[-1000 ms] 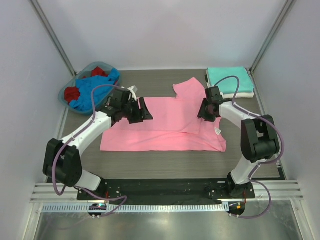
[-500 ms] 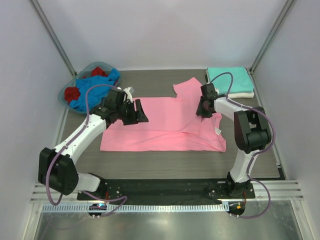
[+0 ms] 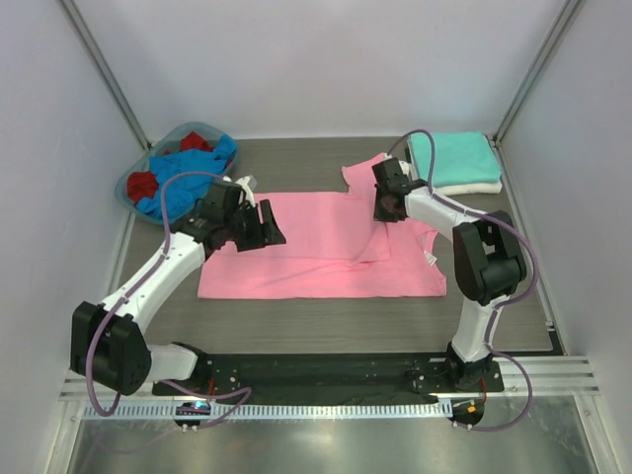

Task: Fold and stack the t-shirts
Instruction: Fold the tshirt

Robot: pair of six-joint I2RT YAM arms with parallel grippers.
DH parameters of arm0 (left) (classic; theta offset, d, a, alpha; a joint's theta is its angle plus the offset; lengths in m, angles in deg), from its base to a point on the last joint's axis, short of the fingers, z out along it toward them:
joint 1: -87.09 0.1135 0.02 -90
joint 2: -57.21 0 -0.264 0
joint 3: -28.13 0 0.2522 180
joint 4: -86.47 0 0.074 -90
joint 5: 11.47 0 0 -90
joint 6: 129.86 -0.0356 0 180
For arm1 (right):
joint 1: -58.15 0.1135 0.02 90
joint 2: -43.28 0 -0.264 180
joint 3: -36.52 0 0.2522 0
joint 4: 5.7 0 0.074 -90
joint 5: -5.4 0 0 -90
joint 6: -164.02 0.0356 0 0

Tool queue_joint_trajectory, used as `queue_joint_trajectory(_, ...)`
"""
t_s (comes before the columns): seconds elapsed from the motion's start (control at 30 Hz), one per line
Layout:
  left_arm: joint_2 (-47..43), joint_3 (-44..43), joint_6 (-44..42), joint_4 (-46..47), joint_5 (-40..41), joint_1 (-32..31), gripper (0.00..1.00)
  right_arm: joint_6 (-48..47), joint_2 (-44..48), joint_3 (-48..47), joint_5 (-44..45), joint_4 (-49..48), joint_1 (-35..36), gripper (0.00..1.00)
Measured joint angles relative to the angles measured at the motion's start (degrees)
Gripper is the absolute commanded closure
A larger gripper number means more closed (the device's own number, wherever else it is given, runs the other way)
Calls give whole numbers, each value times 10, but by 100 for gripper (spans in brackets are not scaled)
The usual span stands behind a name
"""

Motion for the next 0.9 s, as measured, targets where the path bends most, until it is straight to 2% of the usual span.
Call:
queue_joint_trajectory(0.27, -5, 3, 5, 5, 3, 0, 37, -28, -12, -23, 15, 4, 24, 97)
queue_joint_trajectory(0.37, -4, 7, 9, 5, 2, 0, 36, -29, -19, -26, 23, 5, 25, 81)
queue_joint_trajectory(0.4, -4, 7, 12, 5, 3, 0, 36, -26, -23, -28, 26, 7, 26, 67)
queue_joint_trajectory(0.5, -2, 7, 12, 3, 2, 0, 36, -19, -25, -37, 30, 26, 26, 59)
queue_joint_trajectory(0.7, 1, 5, -5, -12, 6, 0, 34, 33, -9, -51, 27, 71, 26, 55)
queue_joint_trajectory(0.9, 0, 4, -33, -28, 10, 0, 34, 148, 70, 27, 16, 94, 26, 59)
